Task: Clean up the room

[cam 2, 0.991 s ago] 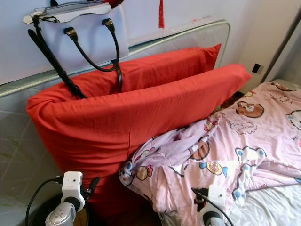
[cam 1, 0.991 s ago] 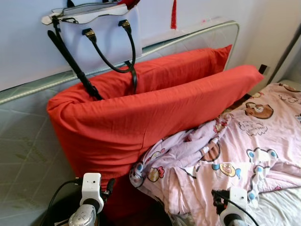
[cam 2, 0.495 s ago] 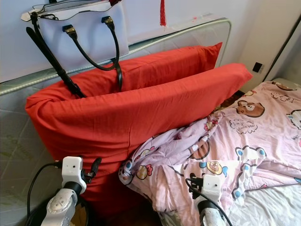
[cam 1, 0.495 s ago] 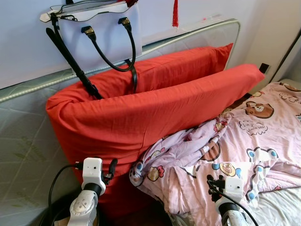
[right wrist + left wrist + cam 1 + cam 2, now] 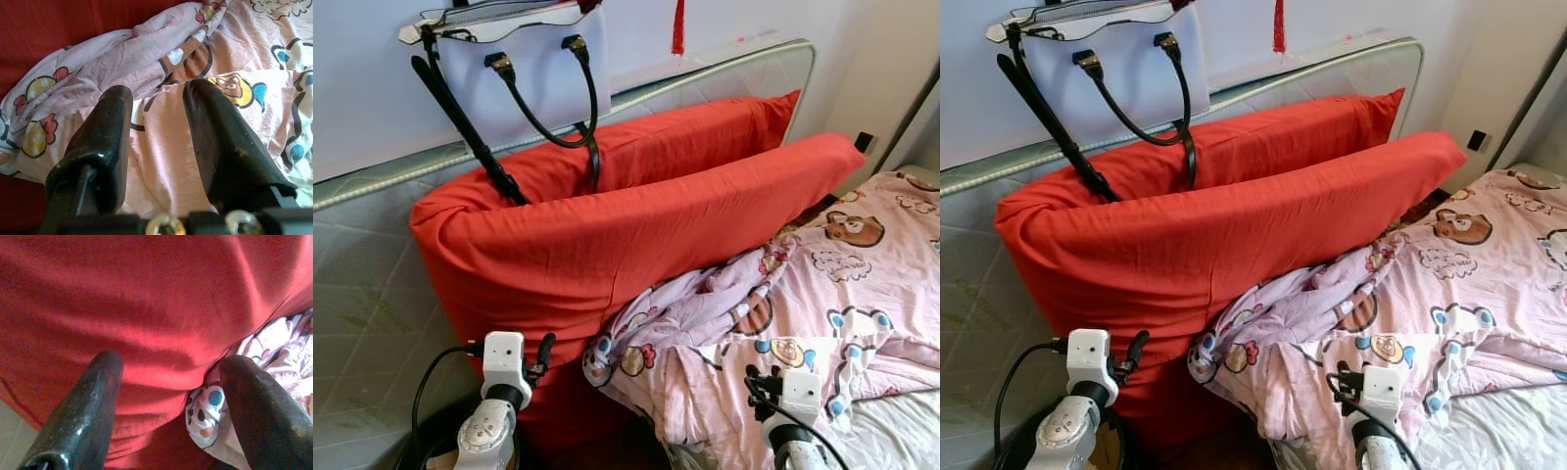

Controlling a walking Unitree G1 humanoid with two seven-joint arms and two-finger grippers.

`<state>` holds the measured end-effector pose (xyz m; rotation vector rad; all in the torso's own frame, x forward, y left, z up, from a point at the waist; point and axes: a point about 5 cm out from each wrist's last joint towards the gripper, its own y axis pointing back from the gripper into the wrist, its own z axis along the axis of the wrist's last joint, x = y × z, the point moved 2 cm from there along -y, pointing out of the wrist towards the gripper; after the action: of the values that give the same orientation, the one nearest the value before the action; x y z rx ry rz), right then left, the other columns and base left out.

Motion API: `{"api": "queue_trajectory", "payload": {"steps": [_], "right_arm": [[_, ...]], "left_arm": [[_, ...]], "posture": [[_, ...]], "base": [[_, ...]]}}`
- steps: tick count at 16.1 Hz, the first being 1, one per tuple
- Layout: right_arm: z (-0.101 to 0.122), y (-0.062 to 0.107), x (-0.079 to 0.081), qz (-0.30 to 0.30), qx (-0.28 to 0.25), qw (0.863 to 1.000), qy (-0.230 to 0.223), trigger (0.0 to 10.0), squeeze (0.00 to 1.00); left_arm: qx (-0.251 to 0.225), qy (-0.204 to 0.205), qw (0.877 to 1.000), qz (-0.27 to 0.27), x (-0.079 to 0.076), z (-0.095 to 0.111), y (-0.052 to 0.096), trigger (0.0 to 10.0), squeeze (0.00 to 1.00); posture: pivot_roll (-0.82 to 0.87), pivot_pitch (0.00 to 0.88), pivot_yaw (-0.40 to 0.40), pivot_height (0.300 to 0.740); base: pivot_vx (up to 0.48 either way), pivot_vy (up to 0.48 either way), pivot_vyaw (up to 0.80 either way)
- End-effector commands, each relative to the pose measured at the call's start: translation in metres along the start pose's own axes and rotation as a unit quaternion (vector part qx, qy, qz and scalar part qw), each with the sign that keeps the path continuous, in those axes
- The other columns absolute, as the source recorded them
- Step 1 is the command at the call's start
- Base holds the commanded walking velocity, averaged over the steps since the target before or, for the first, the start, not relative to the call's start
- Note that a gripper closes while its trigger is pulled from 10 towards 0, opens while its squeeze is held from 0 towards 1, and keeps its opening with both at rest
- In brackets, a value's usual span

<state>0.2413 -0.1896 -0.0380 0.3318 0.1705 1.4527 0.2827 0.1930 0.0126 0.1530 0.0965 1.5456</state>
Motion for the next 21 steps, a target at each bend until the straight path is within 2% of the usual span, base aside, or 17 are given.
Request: {"api": "queue_trajectory", "payload": {"steps": [1, 4, 8, 14, 15, 17, 21], "right_arm": [[0.0025, 0.0005, 0.0023, 0.003, -0.010, 1.000, -0.002, 10.0, 0.00], [-0.0029, -0.0002, 0.0062, 0.007, 0.014, 1.000, 0.008, 10.0, 0.00], [-0.0008, 0.0009, 0.0059, 0.010, 0.002, 1.000, 0.005, 10.0, 0.00], [-0.0043, -0.0014, 0.0050, 0.008, 0.026, 1.000, 0.006, 10.0, 0.00], [-0.0040, -0.0012, 0.0056, 0.010, 0.023, 1.000, 0.008, 10.0, 0.00], [-0.0014, -0.0001, 0.0065, 0.011, 0.007, 1.000, 0.001, 10.0, 0.00], [-0.0043, -0.0004, 0.0062, 0.009, 0.021, 1.000, 0.005, 10.0, 0.00]], "left_arm": [[-0.001, 0.001, 1.000, 0.000, 0.0006, 0.0024, -0.0011, 10.0, 0.00], [-0.002, 0.002, 1.000, 0.001, 0.0004, 0.0037, -0.0015, 10.0, 0.00], [0.000, 0.004, 1.000, 0.000, -0.0011, 0.0036, -0.0016, 10.0, 0.00], [-0.001, 0.003, 1.000, -0.003, -0.0019, 0.0056, -0.0032, 10.0, 0.00], [0.000, 0.003, 1.000, -0.002, -0.0017, 0.0056, -0.0032, 10.0, 0.00], [0.001, 0.003, 1.000, -0.001, -0.0012, 0.0051, -0.0029, 10.0, 0.00], [0.003, 0.003, 1.000, -0.003, -0.0020, 0.0042, -0.0019, 10.0, 0.00]], "posture": [[-0.03, 0.000, 0.013, 0.711], [-0.03, 0.000, 0.014, 0.701], [-0.03, 0.000, 0.013, 0.696], [-0.03, 0.000, 0.012, 0.686], [-0.03, 0.000, 0.010, 0.671], [-0.03, 0.000, 0.010, 0.671], [-0.03, 0.000, 0.011, 0.671]], "base": [[0.000, 0.000, 0.00], [0.000, 0.000, 0.00], [0.000, 0.000, 0.00], [0.000, 0.000, 0.00], [0.000, 0.000, 0.00], [0.000, 0.000, 0.00], [0.000, 0.000, 0.00]]}}
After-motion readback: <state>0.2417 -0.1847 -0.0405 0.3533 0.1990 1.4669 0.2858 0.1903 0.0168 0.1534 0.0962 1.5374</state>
